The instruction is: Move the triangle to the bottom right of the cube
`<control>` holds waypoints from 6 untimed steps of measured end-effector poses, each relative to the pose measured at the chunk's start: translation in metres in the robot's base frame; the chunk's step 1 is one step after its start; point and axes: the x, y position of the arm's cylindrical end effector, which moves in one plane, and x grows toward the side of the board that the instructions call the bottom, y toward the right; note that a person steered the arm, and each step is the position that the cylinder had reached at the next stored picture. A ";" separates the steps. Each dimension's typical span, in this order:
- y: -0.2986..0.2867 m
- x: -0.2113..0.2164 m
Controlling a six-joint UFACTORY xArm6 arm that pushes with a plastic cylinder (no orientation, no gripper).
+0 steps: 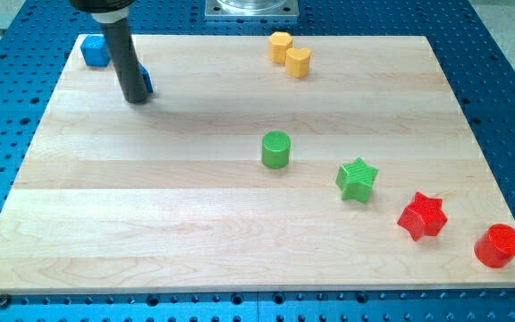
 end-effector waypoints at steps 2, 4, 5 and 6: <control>0.011 -0.027; 0.006 -0.052; -0.017 -0.052; -0.003 -0.030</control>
